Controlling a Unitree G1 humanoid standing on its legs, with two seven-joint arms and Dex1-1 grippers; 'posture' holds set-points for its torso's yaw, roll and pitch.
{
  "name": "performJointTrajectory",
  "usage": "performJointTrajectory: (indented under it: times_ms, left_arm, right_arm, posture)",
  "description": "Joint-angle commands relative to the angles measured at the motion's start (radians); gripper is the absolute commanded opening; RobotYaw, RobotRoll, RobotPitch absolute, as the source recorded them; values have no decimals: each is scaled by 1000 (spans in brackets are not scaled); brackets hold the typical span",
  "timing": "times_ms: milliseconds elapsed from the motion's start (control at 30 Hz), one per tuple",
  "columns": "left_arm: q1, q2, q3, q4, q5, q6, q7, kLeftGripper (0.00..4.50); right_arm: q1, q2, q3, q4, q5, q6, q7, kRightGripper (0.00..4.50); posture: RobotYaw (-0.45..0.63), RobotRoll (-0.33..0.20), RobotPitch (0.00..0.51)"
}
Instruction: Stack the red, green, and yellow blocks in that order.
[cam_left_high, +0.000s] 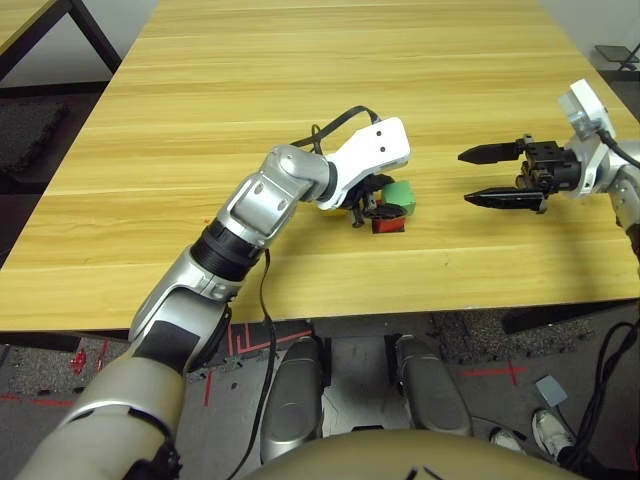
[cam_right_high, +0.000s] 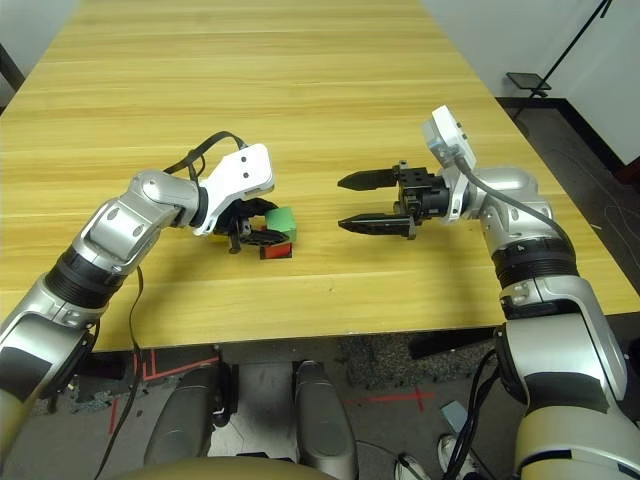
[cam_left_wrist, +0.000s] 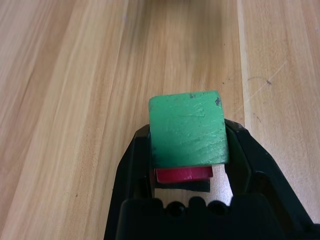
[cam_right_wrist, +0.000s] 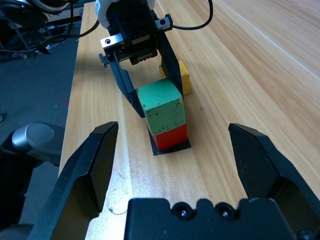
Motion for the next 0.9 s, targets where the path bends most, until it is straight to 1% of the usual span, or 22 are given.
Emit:
performJointTrajectory:
  times_ms: [33, 100, 167, 200, 233, 333, 433, 533, 600, 667, 733, 767, 900]
  left_arm:
    - [2, 9, -19, 5, 17, -6, -17, 2084]
    - [8, 11, -23, 2, 23, -3, -20, 2084]
    - [12, 12, -24, 0, 29, -6, -22, 2827]
    - [12, 14, -23, -3, 29, -6, -23, 3054]
    - [7, 22, -10, -17, 21, 1, -28, 3316]
    - [-12, 55, 30, -58, -2, 29, -44, 4381]
    - [-27, 140, 83, -136, -35, 80, -89, 4446]
    - [1, 257, 116, -223, -67, 136, -137, 4446]
    - [35, 326, 123, -254, -72, 128, -161, 4446]
    - [72, 372, 123, -257, -72, 86, -184, 4446]
    - [100, 388, 117, -242, -63, 40, -192, 4446]
    - [109, 383, 117, -227, -58, 21, -186, 4446]
    - [108, 323, 119, -152, -43, -40, -149, 4446]
  right_arm:
    - [7, -6, -17, 1, 9, 4, 6, 4500]
    - [4, -6, -16, 4, 9, 2, 6, 4500]
    - [4, -7, -14, 3, 10, 0, 6, 4500]
    - [5, -7, -13, 2, 11, 1, 6, 4500]
    - [4, -8, -9, -3, 15, 1, 6, 4500]
    - [4, -12, 4, -25, 25, 5, 6, 4500]
    - [4, -18, 20, -56, 40, 20, 6, 4500]
    - [2, -23, 33, -84, 53, 36, 6, 4500]
    - [-1, -21, 39, -104, 60, 48, 6, 4500]
    - [-5, -15, 43, -120, 66, 61, 6, 4500]
    - [-12, -10, 47, -130, 69, 70, 6, 4500]
    - [-17, -7, 48, -135, 69, 76, 6, 4500]
    - [-28, -9, 57, -160, 81, 94, 6, 4500]
  posture:
    - [156, -13, 156]
    - [158, -14, 157]
    - [165, -16, 155]
    - [169, -17, 154]
    - [172, -18, 153]
    - [185, -19, 149]
    - [195, -19, 145]
    - [205, -21, 142]
    - [212, -24, 141]
    - [216, -25, 140]
    - [220, -31, 140]
    - [220, -32, 141]
    - [215, -44, 141]
